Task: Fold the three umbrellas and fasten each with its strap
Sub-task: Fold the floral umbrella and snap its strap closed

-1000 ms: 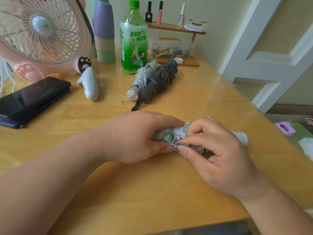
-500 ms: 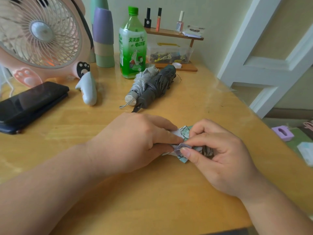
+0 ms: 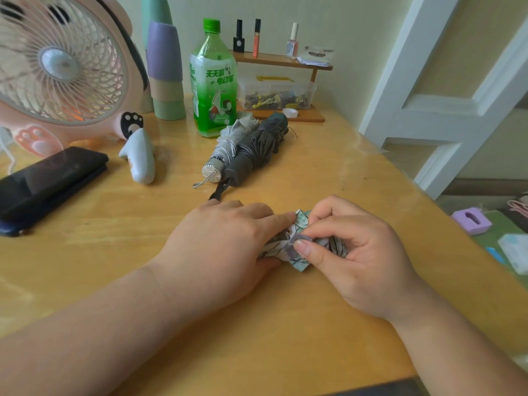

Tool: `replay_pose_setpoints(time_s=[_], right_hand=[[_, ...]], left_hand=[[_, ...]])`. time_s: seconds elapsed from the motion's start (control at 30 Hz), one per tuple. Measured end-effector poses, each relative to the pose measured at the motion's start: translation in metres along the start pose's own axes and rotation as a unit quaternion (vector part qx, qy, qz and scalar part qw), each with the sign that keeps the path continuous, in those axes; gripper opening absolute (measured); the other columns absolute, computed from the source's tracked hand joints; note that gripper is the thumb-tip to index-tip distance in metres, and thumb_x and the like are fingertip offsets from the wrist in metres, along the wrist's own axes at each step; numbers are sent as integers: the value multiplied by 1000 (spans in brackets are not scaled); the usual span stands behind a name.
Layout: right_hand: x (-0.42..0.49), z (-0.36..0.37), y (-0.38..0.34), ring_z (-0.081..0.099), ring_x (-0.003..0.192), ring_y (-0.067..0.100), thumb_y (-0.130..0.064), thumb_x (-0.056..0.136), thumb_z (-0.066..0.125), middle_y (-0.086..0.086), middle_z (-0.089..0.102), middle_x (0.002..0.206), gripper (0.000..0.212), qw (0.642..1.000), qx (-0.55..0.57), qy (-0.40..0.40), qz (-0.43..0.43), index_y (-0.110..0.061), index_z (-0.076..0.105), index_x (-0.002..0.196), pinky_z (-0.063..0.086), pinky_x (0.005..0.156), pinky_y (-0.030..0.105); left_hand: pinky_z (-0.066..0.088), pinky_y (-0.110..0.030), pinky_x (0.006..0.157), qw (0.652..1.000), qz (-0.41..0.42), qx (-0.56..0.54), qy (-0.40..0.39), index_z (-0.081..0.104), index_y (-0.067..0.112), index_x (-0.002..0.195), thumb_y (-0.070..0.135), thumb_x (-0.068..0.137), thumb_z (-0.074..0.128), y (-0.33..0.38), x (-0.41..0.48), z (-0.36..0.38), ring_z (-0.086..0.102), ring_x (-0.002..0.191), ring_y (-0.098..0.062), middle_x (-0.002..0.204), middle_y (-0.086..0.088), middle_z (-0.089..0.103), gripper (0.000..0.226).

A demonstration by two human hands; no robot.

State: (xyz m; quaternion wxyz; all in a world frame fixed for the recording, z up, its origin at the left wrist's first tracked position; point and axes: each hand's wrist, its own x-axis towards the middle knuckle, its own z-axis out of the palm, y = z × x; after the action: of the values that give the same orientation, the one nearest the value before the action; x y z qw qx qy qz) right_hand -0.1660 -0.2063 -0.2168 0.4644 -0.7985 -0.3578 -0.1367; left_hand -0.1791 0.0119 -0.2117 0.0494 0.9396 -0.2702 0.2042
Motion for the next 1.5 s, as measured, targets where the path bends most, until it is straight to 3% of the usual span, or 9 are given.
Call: replay_pose_setpoints(time_s=[0.17, 0.37, 0.57, 0.77, 1.0, 1.17, 1.37, 1.43, 1.5], right_hand=[[1, 2, -1, 60, 77, 19, -7, 87, 74, 5, 59, 86, 6, 1000, 9, 11, 4, -8, 78, 84, 45, 71, 21], [0, 2, -3, 59, 77, 20, -7, 88, 74, 4, 59, 85, 6, 1000, 9, 19, 4, -8, 79, 85, 44, 70, 20], [1, 9, -2, 57, 102, 21, -16, 89, 75, -1, 64, 98, 5, 985, -130, 105, -32, -14, 80, 90, 47, 87, 33], [4, 16, -9, 54, 109, 30, -10, 91, 72, 8, 66, 111, 9, 967, -185, 140, -105, -8, 80, 88, 45, 95, 46], [1, 13, -2, 61, 82, 22, -5, 93, 63, 1, 66, 92, 7, 985, -65, 158, -37, -7, 68, 87, 48, 69, 32], [0, 21, 6, 56, 63, 19, -11, 85, 71, -4, 64, 80, 33, 992, 10, 116, 49, -27, 63, 112, 45, 57, 21], [19, 13, -4, 46, 56, 3, -37, 89, 68, -10, 58, 74, 47, 981, -191, 43, -17, -35, 61, 136, 41, 56, 17], [40, 6, -15, 56, 61, 3, -36, 91, 65, -7, 66, 73, 31, 978, -208, -24, -27, -29, 73, 120, 51, 59, 28], [64, -3, -26, 64, 63, 11, -25, 95, 68, 0, 72, 72, 15, 985, -161, -69, 1, -15, 79, 94, 51, 62, 35]], left_hand=[[51, -35, 64, 999, 0, 36, -6, 58, 33, 135, 67, 88, 26, -3, 7, 4, 67, 77, -24, 91, 7, 67, 66], [46, -33, 81, 998, -16, 2, -69, 40, 43, 147, 74, 83, 12, -2, 10, -10, 64, 103, -18, 111, 12, 63, 77], [45, -33, 84, 991, -45, -9, -124, 34, 45, 147, 74, 89, 31, -5, 18, -13, 60, 111, -18, 119, 12, 59, 66], [53, -39, 79, 953, -102, -183, -217, 60, 29, 103, 63, 89, 60, -33, 46, -17, 61, 83, -16, 88, 6, 66, 36], [45, -21, 67, 925, -143, -280, -213, 64, 20, 87, 39, 89, 66, -49, 54, -17, 54, 70, -7, 76, 8, 65, 20], [53, -35, 83, 897, -203, -330, -213, 70, 20, 96, 52, 82, 71, -47, 56, -18, 68, 88, -16, 90, 2, 75, 35], [54, -39, 79, 895, -225, -314, -222, 67, 17, 85, 57, 75, 67, -40, 53, -25, 68, 82, -22, 82, -2, 74, 41], [54, -46, 86, 876, -241, -349, -231, 70, 15, 88, 62, 64, 66, -35, 48, -28, 68, 80, -24, 88, -9, 75, 52], [54, -52, 91, 800, -275, -479, -236, 72, 6, 96, 59, 60, 80, -31, 42, -29, 70, 82, -26, 96, -20, 75, 65]])
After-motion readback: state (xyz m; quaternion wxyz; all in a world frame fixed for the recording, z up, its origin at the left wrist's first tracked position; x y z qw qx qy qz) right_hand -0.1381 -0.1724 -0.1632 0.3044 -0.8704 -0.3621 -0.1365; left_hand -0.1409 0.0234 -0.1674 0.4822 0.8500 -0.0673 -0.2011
